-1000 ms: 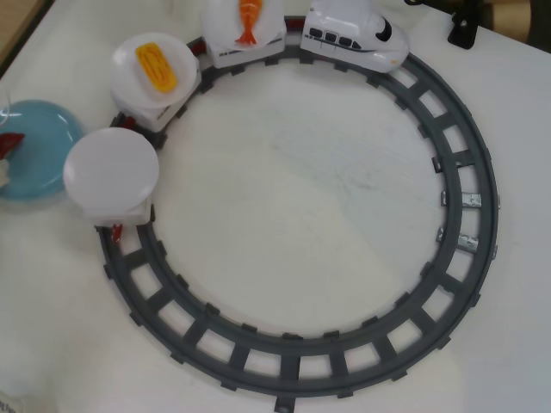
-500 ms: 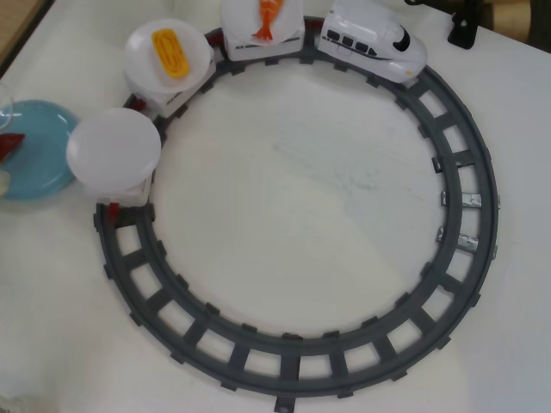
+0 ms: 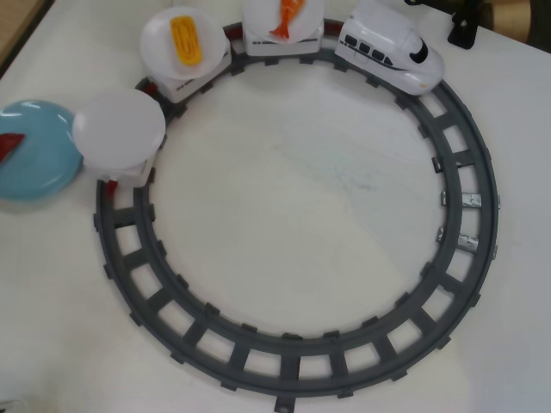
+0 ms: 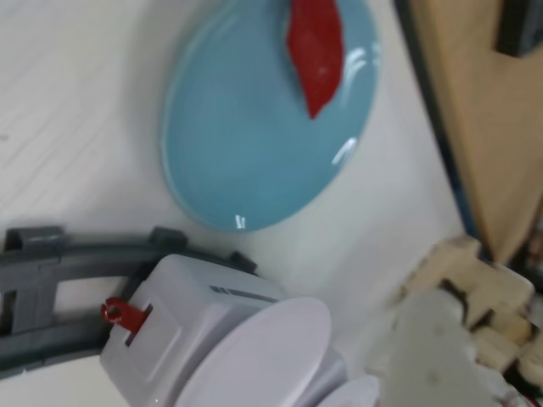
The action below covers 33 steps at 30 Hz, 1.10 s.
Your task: Pick up the sushi from the Shinkansen and put it on the blue dish
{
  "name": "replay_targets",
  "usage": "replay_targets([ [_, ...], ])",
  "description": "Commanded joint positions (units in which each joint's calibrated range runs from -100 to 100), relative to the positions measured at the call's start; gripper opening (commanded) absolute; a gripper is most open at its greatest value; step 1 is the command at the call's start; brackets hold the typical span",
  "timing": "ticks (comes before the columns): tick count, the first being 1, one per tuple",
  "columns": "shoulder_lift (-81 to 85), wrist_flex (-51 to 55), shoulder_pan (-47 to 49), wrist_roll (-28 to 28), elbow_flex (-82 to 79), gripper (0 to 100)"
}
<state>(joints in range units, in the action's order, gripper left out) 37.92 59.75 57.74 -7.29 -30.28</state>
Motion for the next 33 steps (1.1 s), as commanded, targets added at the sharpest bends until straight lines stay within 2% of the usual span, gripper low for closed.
replay_targets([
  [1,15.6,-11.4,0.2,1.5,-16.3,16],
  [5,29.2,-17.8,0.2,2.4,-28.0,16],
  [19,59.1,-17.8,-0.3,2.1,-50.6,16],
  [33,60.1,-17.8,0.2,2.4,-53.4,16],
])
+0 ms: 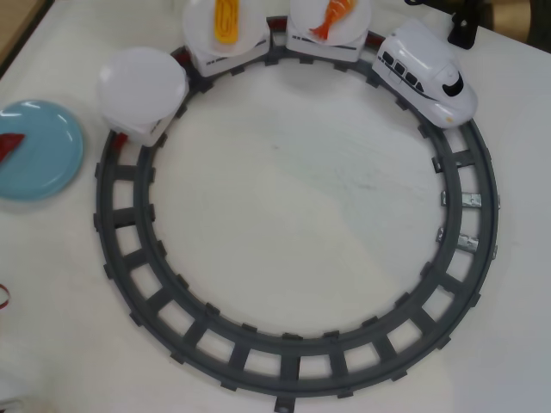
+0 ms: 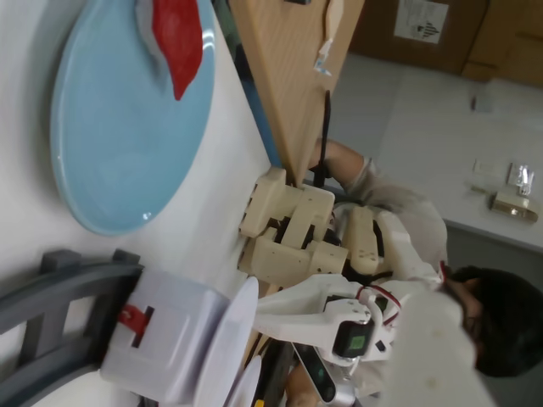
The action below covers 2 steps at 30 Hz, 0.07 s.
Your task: Pick up the sushi from the Shinkansen and put it on the blue dish
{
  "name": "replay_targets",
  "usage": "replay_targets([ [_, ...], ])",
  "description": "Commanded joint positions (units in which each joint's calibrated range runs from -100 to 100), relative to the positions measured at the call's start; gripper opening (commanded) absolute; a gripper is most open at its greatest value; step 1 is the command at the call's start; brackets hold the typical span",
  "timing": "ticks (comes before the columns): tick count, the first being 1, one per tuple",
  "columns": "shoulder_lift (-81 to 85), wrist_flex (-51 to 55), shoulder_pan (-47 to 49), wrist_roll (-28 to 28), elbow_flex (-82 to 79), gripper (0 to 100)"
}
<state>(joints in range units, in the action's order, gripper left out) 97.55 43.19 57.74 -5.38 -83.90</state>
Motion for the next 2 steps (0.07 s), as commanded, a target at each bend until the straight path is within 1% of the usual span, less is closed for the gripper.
replay_targets([
  [1,0.5,-1.2,0.2,0.5,0.2,16],
  [2,0.5,-1.2,0.2,0.5,0.2,16],
])
